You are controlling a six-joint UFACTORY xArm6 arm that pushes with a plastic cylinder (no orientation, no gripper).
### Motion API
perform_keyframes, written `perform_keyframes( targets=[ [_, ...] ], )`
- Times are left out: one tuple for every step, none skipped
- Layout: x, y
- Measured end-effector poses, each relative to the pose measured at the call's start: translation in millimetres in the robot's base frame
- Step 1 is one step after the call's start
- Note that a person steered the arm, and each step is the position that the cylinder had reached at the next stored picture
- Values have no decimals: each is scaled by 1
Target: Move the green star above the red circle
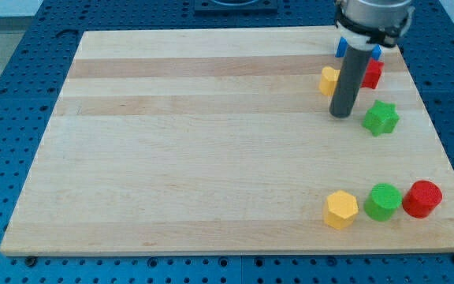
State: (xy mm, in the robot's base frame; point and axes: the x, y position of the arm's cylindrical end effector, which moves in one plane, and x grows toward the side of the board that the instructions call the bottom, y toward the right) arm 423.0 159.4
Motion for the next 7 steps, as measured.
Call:
perform_keyframes(
  targets=[
    [25, 1],
    [9, -13],
    [-25, -15],
    [-44, 8],
    [-31, 14],
    [-4, 15],
    [5, 18]
  ],
)
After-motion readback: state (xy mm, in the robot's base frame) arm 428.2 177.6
